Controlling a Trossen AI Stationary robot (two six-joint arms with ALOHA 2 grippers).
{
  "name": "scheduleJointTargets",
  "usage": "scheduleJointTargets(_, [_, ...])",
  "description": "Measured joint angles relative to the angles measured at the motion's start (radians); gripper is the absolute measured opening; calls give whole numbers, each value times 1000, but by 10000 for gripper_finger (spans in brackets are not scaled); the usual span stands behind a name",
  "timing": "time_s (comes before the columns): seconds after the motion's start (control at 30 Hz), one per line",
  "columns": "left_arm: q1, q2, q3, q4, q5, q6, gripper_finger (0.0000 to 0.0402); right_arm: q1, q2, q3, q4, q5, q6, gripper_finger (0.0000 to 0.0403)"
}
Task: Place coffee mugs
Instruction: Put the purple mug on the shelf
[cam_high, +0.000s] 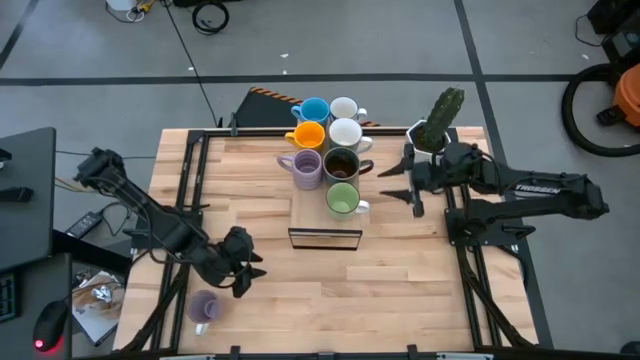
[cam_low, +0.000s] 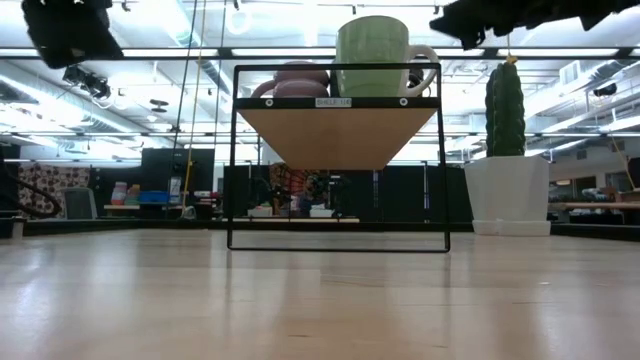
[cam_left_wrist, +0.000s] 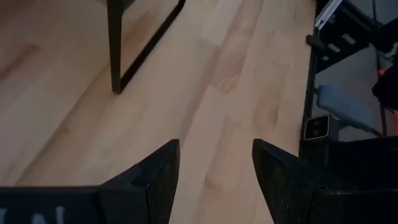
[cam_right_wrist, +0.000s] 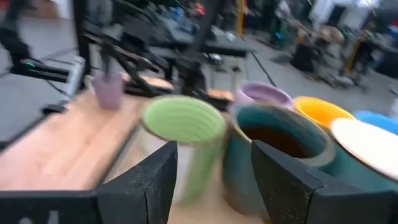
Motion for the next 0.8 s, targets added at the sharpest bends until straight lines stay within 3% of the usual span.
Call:
scheduleJointTargets(0.13, [-2,51,79,-27,0,-11,208,86,0,-42,87,3,-7,210])
scheduleJointTargets(0.3, [-2,159,247,-193,19,-50,208,179,0,-100,186,31,-51,210])
scheduleJointTargets(0.5, [-26,276,414,-443,149,-255,208,225,0,-177,300,114,-125,210])
scheduleJointTargets(0.67, [-70,311,462,-603,268,-428,208,228,2,-240,425,117,-136,210])
scheduleJointTargets(0.8, [-115,311,462,-678,309,-476,208,228,9,-280,524,129,-171,210])
